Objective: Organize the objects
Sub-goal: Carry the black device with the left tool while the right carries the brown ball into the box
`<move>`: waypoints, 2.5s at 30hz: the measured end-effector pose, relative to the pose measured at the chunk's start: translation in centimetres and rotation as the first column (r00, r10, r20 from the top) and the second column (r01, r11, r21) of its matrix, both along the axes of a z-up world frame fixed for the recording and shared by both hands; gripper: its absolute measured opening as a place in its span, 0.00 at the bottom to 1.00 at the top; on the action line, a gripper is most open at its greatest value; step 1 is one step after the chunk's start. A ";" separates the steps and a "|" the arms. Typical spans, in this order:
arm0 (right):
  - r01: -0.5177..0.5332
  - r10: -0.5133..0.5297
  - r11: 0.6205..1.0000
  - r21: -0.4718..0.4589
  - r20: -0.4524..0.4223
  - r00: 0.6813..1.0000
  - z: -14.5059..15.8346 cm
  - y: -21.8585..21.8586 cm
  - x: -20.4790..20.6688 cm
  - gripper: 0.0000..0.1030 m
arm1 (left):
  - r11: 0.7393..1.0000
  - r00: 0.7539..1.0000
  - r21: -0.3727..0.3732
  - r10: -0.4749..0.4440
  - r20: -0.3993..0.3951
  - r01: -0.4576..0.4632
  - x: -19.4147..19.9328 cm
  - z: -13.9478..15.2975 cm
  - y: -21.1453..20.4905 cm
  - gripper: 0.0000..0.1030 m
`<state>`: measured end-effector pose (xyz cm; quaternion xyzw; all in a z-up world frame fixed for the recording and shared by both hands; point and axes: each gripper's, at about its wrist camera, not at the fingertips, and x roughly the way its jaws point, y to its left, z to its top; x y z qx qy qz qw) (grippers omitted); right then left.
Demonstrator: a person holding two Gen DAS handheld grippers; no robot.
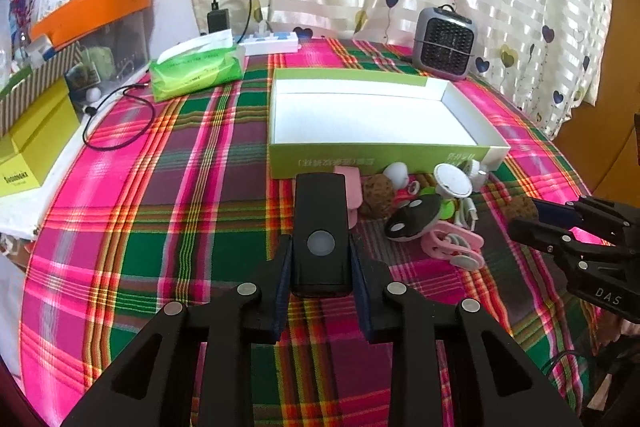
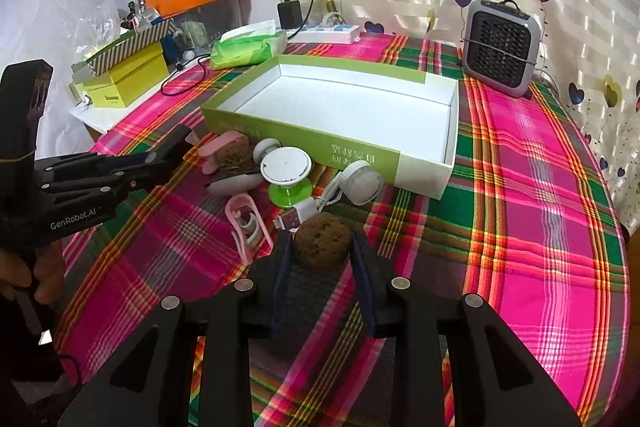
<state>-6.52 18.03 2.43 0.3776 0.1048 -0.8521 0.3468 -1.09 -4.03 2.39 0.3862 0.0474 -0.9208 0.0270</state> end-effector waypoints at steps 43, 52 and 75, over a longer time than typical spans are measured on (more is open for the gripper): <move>-0.042 0.042 0.999 0.004 -0.094 0.995 2.9 -3.6 -3.2 0.30 | 0.994 0.993 -0.046 -0.106 -0.060 0.104 -5.3 3.2 3.5 0.24; -0.040 0.042 0.999 0.018 -0.101 0.994 2.9 -4.3 -4.9 0.30 | 0.992 0.992 -0.049 -0.121 -0.036 0.119 -7.5 2.7 3.8 0.24; -0.021 0.023 0.999 0.050 -0.036 0.999 0.7 -6.0 -10.8 0.30 | 0.989 0.989 -0.038 -0.145 0.012 0.145 -13.6 0.7 3.4 0.24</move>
